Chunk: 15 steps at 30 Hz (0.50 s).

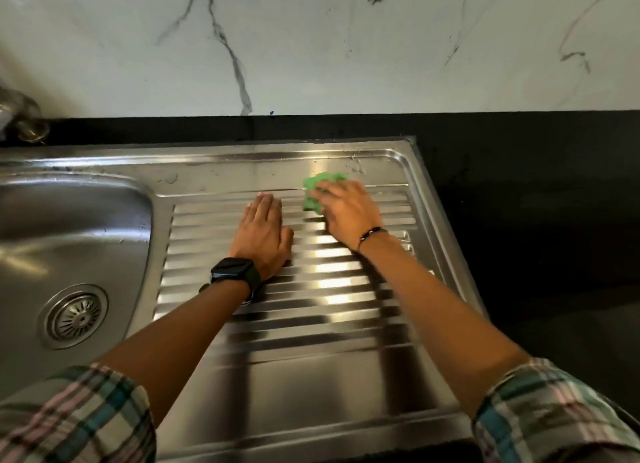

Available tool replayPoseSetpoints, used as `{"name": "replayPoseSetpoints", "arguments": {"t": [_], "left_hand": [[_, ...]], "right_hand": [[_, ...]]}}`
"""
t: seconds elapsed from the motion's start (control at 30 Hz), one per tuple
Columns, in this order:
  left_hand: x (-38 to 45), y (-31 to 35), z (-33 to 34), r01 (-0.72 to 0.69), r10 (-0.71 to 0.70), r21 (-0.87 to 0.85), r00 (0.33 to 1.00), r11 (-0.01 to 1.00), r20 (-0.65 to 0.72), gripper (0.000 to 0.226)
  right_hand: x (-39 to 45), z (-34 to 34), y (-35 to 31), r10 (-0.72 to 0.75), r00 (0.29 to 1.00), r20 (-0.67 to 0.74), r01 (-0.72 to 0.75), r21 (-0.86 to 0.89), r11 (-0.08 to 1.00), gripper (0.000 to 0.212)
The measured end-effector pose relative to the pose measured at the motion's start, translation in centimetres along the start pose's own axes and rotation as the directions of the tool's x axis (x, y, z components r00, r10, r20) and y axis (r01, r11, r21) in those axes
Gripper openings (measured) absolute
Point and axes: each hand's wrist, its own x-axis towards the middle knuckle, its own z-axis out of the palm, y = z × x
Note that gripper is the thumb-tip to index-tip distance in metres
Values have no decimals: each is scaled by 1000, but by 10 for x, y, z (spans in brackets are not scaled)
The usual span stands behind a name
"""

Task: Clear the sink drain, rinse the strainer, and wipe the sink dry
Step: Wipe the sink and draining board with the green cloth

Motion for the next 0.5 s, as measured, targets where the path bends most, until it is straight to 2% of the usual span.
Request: {"name": "replayPoseSetpoints", "arguments": {"t": [0.1, 0.2, 0.3, 0.37, 0.5], "left_hand": [[0, -2, 0, 1, -1, -3, 1000, 1000, 11, 64], [1, -5, 5, -5, 5, 14, 1000, 1000, 3, 60], [4, -3, 6, -9, 8, 26, 1000, 1000, 16, 71], [5, -1, 6, -10, 9, 35, 1000, 999, 21, 74], [12, 0, -4, 6, -4, 35, 999, 999, -45, 66]], "right_hand": [[-12, -12, 67, 311, 950, -13, -311, -34, 950, 47], [-7, -9, 76, 378, 926, -20, -378, -30, 925, 45], [15, -2, 43, 480, 873, -84, -479, 28, 877, 39], [30, 5, 11, 437, 897, -61, -436, 34, 899, 38], [46, 10, -29, 150, 989, -12, -149, 48, 988, 43]]}}
